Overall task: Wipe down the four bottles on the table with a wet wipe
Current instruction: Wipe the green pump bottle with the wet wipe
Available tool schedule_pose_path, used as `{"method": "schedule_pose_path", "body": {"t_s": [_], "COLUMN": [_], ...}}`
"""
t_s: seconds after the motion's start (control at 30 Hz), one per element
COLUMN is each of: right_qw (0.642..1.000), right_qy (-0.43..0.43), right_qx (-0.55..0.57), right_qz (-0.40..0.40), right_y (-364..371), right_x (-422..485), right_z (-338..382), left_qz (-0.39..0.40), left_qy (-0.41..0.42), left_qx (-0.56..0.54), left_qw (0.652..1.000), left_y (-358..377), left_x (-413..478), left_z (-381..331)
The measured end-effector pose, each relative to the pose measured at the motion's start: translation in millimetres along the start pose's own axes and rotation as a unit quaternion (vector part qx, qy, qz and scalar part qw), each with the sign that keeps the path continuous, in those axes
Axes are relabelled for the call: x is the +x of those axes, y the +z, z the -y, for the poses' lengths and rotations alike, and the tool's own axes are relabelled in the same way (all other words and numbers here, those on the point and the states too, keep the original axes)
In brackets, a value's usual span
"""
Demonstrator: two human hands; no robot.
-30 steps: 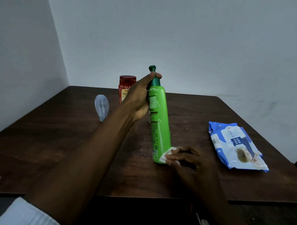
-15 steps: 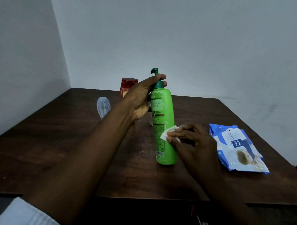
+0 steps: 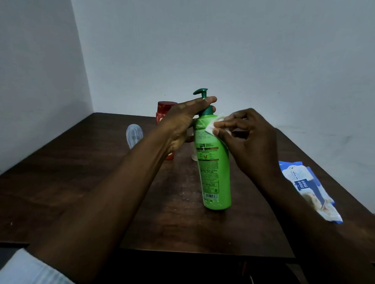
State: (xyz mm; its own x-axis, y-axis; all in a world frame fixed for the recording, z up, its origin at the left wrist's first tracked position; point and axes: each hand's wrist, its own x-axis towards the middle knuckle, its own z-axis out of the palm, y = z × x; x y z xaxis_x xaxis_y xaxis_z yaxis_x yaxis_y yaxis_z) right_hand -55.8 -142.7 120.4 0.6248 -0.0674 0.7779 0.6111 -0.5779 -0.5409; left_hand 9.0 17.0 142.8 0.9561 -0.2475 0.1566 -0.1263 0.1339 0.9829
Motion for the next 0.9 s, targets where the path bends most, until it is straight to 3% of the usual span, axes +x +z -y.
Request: {"method": "schedule_pose_path", "body": {"t_s": [0.47, 0.6, 0.9], "right_qw": [0.999, 0.997, 0.999], "right_qy": [-0.029, -0.058, -0.027], "right_qx": [-0.012, -0.033, -0.030], "right_qz": [-0.023, -0.028, 0.015], "right_y": [1, 0, -2], "right_x": [10, -2, -42], "right_z": [-6, -10, -23], "left_qz": [0.059, 0.051, 0.016], "left_qy": [0.034, 0.031, 0.019], "left_qx": [-0.043, -0.043, -0.059], "left_qw": [0.997, 0.997, 0.998], "left_y": [5, 3, -1], "left_x": [-2, 0, 4], "left_z": [10, 10, 14]}}
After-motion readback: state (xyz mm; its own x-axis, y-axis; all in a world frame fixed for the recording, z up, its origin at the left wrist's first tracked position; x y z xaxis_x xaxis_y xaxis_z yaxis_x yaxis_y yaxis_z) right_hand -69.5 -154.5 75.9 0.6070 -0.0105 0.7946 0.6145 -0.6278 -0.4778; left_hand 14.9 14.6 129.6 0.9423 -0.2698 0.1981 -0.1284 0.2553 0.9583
